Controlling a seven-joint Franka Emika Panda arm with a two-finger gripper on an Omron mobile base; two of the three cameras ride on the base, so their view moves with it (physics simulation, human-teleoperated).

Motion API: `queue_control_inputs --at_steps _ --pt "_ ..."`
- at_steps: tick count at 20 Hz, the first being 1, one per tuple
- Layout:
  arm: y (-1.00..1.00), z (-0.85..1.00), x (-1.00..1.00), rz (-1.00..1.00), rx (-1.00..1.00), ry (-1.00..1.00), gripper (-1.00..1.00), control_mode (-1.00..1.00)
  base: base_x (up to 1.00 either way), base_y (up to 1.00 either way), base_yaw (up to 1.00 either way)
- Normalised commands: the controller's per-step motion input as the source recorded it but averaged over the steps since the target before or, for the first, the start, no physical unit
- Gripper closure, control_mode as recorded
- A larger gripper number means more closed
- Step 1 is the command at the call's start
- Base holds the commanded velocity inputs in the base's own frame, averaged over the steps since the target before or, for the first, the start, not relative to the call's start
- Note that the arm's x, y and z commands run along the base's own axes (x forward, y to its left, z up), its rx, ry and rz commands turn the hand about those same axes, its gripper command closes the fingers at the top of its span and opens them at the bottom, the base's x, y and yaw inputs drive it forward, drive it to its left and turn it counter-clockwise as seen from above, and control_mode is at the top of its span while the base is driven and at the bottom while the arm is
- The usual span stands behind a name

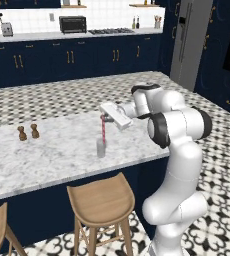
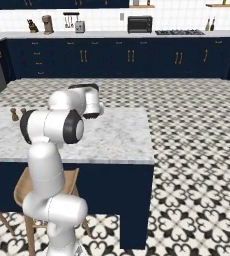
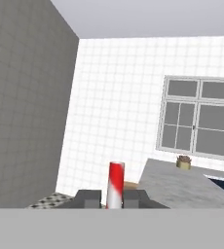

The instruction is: Take a straw from the drawer in front and place it inside the glass cup on the dining counter.

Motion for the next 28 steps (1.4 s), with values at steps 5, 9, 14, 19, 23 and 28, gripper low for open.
queue_control_inputs --at_steps 5,9,14,19,23,28 --pt "0.03 -0.19 0.0 0.02 0.0 0.0 1.0 -1.0 0.0 0.0 0.0" --pt "0.06 0.01 0.14 0.03 0.0 -0.04 1.0 -1.0 0.0 0.0 0.0" --pt "0.06 0.16 0.23 0.04 0.0 -0.09 1.0 -1.0 0.0 0.0 0.0" --pt "0.03 0.06 0.07 0.03 0.0 -0.04 1.0 -1.0 0.0 0.0 0.0" --pt "0.0 0.0 0.0 0.02 0.0 0.0 1.0 -1.0 0.0 0.0 0.0" --pt "0.0 0.0 0.0 0.01 0.0 0.0 1.0 -1.0 0.0 0.0 0.0"
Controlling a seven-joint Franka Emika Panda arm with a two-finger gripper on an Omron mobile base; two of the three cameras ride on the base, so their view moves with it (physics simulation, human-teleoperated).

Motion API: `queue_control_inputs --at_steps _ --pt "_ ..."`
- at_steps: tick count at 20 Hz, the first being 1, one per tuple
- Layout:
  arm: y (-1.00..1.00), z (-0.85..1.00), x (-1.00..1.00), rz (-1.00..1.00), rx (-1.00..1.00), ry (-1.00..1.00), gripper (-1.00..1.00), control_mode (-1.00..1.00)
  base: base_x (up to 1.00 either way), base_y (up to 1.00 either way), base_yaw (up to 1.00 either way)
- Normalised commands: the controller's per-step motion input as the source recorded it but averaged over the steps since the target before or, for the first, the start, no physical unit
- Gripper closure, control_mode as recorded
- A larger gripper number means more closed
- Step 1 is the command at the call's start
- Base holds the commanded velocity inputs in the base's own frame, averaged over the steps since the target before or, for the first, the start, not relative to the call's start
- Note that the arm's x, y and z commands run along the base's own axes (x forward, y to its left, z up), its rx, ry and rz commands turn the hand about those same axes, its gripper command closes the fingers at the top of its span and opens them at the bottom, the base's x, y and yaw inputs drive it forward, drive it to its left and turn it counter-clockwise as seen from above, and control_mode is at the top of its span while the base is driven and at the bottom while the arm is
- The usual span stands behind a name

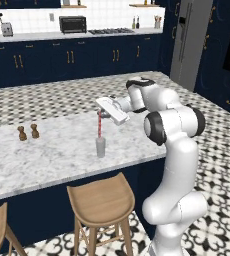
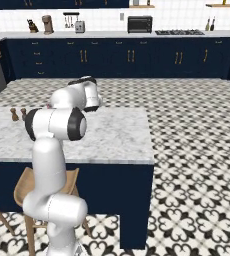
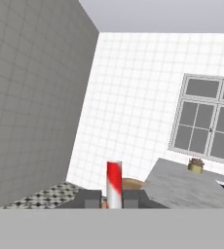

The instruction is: Take a straw from the drawer in front and place it inside the glass cup on the dining counter.

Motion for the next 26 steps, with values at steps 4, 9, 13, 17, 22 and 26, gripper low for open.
queue_control_inputs --at_steps 4,9,13,17,22,26 --pt "0.0 -0.02 -0.13 0.0 0.0 0.01 1.0 -1.0 0.0 0.0 0.0" --pt "-0.01 0.0 -0.29 0.0 0.0 0.01 1.0 -1.0 0.0 0.0 0.0" --pt "0.0 0.0 -0.03 0.0 0.0 0.03 1.0 -1.0 0.0 0.0 0.0" --pt "-0.02 0.0 0.0 0.0 0.0 0.03 1.0 -1.0 0.0 0.0 0.0" --pt "-0.1 -0.01 0.01 0.0 -0.02 0.02 1.0 -1.0 0.0 0.0 0.0" --pt "-0.02 -0.13 0.13 0.0 -0.03 0.02 1.0 -1.0 0.0 0.0 0.0"
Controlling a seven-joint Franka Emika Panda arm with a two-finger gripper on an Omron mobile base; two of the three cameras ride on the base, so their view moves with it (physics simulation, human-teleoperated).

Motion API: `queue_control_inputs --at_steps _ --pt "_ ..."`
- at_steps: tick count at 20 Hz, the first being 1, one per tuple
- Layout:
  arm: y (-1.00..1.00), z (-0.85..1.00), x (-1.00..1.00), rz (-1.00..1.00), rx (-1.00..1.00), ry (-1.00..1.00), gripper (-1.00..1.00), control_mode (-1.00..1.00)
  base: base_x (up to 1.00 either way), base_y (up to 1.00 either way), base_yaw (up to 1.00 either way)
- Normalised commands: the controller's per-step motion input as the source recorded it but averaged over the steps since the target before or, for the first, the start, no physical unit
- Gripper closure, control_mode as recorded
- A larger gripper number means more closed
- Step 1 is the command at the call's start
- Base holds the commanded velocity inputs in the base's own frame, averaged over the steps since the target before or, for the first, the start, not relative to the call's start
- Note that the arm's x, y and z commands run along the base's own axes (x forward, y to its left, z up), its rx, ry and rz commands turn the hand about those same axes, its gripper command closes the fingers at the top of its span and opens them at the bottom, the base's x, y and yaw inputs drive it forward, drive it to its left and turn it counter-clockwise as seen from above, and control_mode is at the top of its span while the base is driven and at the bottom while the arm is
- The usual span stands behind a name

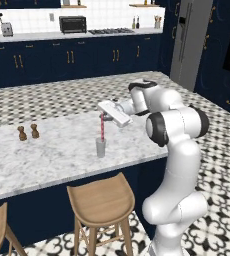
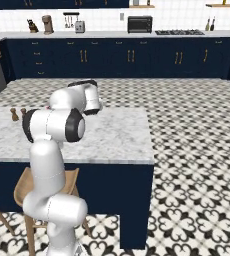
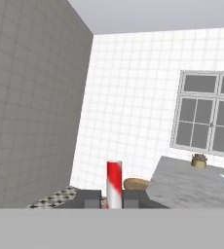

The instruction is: Take a straw from the drawer in front and place it inside the glass cup on the dining counter.

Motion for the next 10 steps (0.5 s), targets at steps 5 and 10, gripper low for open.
queue_control_inputs --at_steps 5,10 --pt "0.0 -0.24 0.25 0.0 -0.02 0.04 1.0 -1.0 0.0 0.0 0.0" --pt "0.01 -0.14 0.28 0.0 0.0 0.01 1.0 -1.0 0.0 0.0 0.0"
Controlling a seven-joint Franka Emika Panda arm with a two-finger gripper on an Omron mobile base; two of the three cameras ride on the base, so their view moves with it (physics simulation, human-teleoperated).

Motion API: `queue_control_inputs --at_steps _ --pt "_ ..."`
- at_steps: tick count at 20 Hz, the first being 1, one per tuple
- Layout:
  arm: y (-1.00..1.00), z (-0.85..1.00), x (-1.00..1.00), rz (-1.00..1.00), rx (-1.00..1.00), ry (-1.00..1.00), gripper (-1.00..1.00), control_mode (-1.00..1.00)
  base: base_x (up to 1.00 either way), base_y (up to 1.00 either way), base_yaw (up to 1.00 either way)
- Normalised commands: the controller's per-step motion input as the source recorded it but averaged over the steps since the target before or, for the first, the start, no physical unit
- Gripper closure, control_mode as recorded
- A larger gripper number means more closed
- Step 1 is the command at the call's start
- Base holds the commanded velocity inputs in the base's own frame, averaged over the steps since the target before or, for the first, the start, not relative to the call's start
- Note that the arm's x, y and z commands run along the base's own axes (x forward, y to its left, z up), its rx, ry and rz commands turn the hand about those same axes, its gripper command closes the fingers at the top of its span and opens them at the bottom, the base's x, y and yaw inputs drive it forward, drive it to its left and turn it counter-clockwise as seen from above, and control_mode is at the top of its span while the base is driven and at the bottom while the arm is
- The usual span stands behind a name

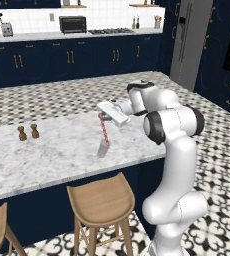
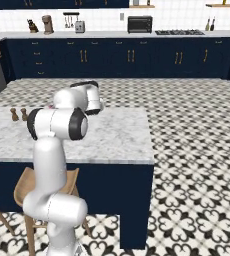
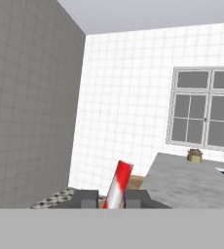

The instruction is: Take a straw from the drawer in front and place it inside the glass cup on the dining counter.

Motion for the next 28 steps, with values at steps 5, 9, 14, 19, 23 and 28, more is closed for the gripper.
queue_control_inputs --at_steps 5,9,14,19,23,28 --pt "0.12 0.14 0.03 0.0 0.0 0.0 1.0 -1.0 0.0 0.0 0.0" --pt "0.13 0.36 0.0 0.0 0.0 0.0 1.0 -1.0 0.0 0.0 0.0" --pt "0.01 0.14 -0.07 0.0 0.0 0.0 1.0 -1.0 0.0 0.0 0.0" --pt "0.0 -0.08 -0.03 0.0 -0.02 0.04 1.0 -1.0 0.0 0.0 0.0" --pt "0.0 -0.21 0.01 0.0 -0.02 0.08 1.0 -1.0 0.0 0.0 0.0" --pt "-0.06 -0.02 -0.06 0.0 0.0 0.07 1.0 -1.0 0.0 0.0 0.0"
